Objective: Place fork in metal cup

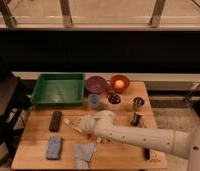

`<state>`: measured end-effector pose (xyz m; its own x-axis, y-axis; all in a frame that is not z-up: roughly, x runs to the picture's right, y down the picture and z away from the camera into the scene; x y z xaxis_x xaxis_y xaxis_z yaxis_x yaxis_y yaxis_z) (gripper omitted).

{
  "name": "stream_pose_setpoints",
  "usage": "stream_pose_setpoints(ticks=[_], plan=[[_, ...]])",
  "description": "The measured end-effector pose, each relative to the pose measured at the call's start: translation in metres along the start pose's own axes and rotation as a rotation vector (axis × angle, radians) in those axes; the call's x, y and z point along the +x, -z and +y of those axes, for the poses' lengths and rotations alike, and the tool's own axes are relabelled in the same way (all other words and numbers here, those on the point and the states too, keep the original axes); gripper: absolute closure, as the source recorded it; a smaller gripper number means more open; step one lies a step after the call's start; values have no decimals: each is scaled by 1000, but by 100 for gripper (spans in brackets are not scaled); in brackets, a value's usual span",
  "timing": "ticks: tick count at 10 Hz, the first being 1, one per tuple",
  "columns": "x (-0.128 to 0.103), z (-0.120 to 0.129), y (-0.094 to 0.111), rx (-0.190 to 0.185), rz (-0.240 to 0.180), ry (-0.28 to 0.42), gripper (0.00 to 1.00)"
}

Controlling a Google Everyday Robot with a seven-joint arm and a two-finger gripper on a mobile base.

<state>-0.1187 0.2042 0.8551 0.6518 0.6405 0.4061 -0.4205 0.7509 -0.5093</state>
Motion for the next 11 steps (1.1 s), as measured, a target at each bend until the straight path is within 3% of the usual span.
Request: stream_pose_setpoints(ticks=[2,5,6,8,10,11], plan=[[0,-2,0,4,-1,2,22],[-5,3,4,8,-10,31,48],[-22,15,11,-1,-31,66,62],[-41,19,23,3,-52,93,79],[-50,24,28,6,-69,117,98],[-51,25,28,7,-73,120,100]])
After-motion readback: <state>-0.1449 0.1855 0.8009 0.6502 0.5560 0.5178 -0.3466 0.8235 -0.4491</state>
